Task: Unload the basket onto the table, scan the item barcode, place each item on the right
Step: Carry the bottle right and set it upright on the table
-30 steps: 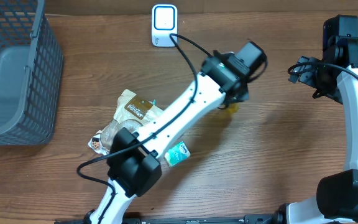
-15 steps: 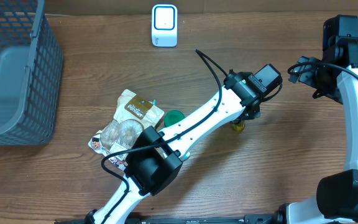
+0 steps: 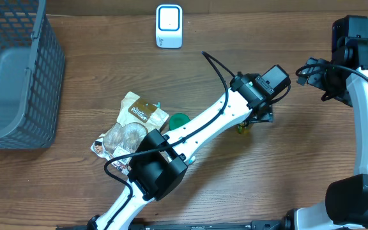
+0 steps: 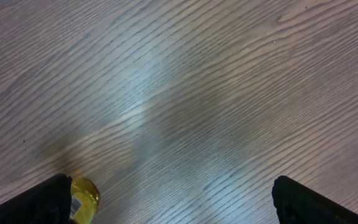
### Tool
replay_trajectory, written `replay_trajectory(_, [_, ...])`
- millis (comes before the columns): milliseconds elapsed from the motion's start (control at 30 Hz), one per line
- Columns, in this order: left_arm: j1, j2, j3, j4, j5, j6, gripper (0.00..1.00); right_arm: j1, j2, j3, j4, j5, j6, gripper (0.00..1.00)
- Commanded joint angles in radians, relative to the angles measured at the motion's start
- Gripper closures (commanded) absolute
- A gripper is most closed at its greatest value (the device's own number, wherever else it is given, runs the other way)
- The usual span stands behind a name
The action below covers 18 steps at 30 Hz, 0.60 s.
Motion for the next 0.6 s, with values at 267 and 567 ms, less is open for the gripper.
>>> replay_trajectory(267, [0.023, -0.026, 0.091, 0.014, 0.023, 0.094, 0.00, -0.003, -0.036, 0.013, 0.002, 0.007, 0.005, 0.00])
replay_trajectory(567, [0.155, -0.096, 0.150, -0.051, 0.003, 0.101, 0.00, -0.003, -0.036, 0.013, 0.002, 0.007, 0.005, 0.00])
